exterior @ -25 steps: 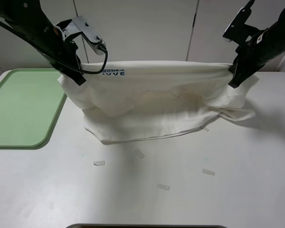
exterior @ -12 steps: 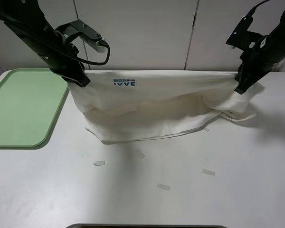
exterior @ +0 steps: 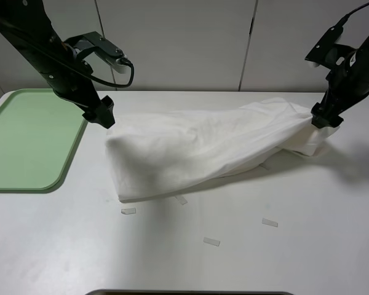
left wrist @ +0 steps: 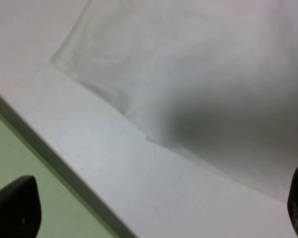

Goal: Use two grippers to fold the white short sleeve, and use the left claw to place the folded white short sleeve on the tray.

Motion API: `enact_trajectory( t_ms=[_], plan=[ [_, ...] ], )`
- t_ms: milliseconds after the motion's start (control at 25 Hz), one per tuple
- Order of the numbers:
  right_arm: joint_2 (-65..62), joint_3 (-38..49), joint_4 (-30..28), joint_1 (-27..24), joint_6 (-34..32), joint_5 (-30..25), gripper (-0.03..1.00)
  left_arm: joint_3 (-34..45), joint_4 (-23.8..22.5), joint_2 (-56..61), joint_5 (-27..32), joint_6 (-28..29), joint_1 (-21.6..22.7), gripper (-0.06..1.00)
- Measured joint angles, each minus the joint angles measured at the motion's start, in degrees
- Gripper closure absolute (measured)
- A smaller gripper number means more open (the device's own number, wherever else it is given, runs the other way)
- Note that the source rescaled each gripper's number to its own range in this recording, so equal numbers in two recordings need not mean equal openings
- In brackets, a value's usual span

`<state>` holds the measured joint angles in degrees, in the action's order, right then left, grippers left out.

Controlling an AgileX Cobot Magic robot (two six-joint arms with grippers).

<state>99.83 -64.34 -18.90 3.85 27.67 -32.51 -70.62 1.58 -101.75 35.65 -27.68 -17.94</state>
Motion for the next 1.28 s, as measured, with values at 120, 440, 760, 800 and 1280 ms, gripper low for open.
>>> enact_trajectory(
  t_ms=[120, 440, 760, 800, 1280],
  plan=[
    [-0.9, 0.0, -0.3, 0.0, 0.0, 0.0, -0.03, 0.0, 0.0, 0.0, 0.0, 0.0, 0.0, -0.05],
    [-3.8, 0.0, -0.3, 0.0, -0.2, -0.3, -0.03, 0.0, 0.0, 0.0, 0.0, 0.0, 0.0, -0.05],
    [-9.5, 0.0, 2.7, 0.0, 0.4, -12.9, -0.03, 0.0, 0.0, 0.0, 0.1, 0.0, 0.0, -0.05],
    [-10.0, 0.0, 4.1, 0.0, 1.0, -15.0, -0.03, 0.0, 0.0, 0.0, 0.2, 0.0, 0.0, -0.05],
    [-11.1, 0.0, 19.4, 0.0, 5.6, -20.6, -0.03, 0.0, -2.7, 7.5, 11.0, 4.9, 0.0, -0.05]
  ],
)
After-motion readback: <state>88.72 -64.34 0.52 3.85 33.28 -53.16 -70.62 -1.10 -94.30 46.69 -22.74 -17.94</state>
